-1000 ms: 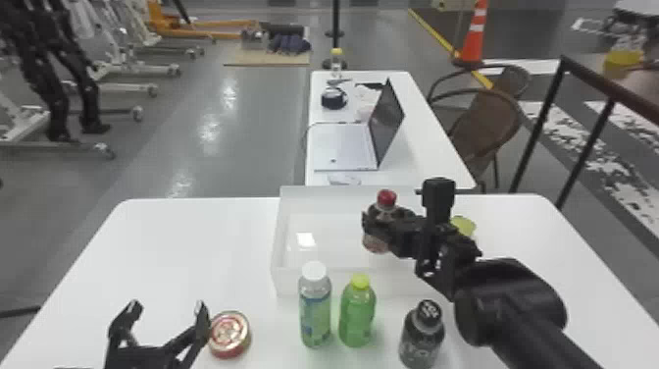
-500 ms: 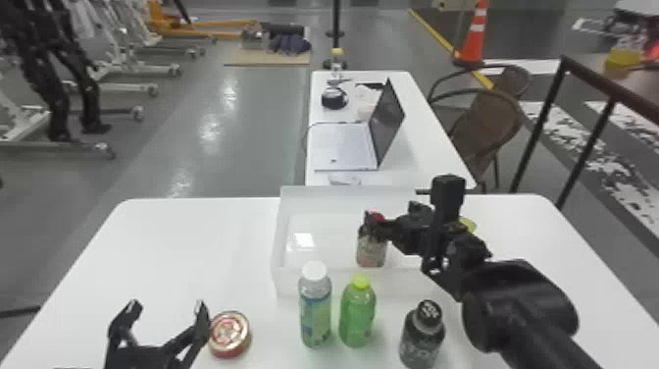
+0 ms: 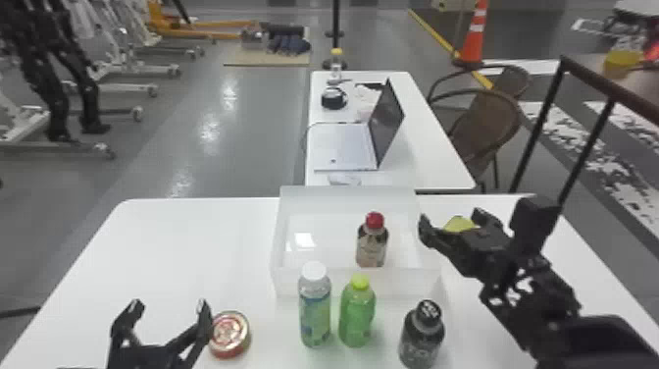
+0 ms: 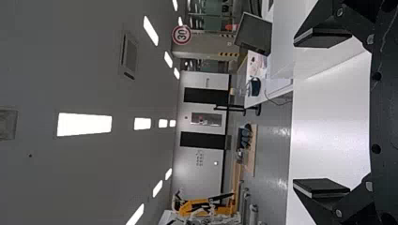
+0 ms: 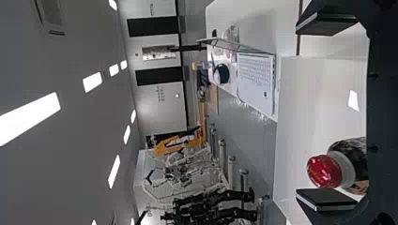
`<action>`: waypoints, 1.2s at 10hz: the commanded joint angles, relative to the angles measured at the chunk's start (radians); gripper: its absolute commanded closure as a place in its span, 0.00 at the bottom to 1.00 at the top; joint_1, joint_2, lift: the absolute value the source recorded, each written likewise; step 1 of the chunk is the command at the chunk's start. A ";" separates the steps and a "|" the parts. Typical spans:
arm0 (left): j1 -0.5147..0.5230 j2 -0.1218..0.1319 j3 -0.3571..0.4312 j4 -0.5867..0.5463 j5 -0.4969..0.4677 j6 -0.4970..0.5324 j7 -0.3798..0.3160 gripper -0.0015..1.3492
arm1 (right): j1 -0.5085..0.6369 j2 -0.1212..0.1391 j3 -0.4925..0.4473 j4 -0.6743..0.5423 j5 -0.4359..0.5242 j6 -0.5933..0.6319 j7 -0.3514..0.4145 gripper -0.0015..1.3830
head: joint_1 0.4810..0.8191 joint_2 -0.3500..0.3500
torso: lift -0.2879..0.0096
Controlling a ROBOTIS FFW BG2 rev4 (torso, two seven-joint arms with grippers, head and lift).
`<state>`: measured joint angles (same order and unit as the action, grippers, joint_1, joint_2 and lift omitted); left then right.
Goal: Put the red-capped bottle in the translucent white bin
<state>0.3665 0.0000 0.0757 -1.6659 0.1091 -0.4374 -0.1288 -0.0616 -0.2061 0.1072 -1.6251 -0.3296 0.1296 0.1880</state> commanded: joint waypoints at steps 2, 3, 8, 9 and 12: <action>0.006 -0.003 0.001 0.000 0.000 -0.006 0.008 0.17 | 0.269 0.086 -0.070 -0.094 0.055 -0.125 -0.007 0.06 | 0.20 0.50 | 0.63; 0.009 -0.003 0.003 0.000 0.001 -0.006 0.008 0.17 | 0.347 0.113 -0.087 -0.127 0.061 -0.146 -0.005 0.06 | 0.20 0.50 | 0.63; 0.014 -0.003 -0.004 -0.002 -0.003 -0.004 0.015 0.17 | 0.494 0.080 -0.095 -0.199 0.119 -0.231 0.107 0.07 | 0.20 0.50 | 0.63; 0.014 -0.003 -0.004 -0.002 -0.005 -0.004 0.015 0.17 | 0.494 0.085 -0.098 -0.206 0.139 -0.246 0.107 0.07 | 0.20 0.50 | 0.63; 0.012 -0.003 -0.004 -0.002 -0.005 -0.004 0.015 0.17 | 0.497 0.091 -0.101 -0.208 0.156 -0.260 0.105 0.07 | 0.20 0.50 | 0.63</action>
<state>0.3790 0.0000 0.0722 -1.6674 0.1040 -0.4418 -0.1135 0.4349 -0.1175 0.0070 -1.8334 -0.1757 -0.1276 0.2929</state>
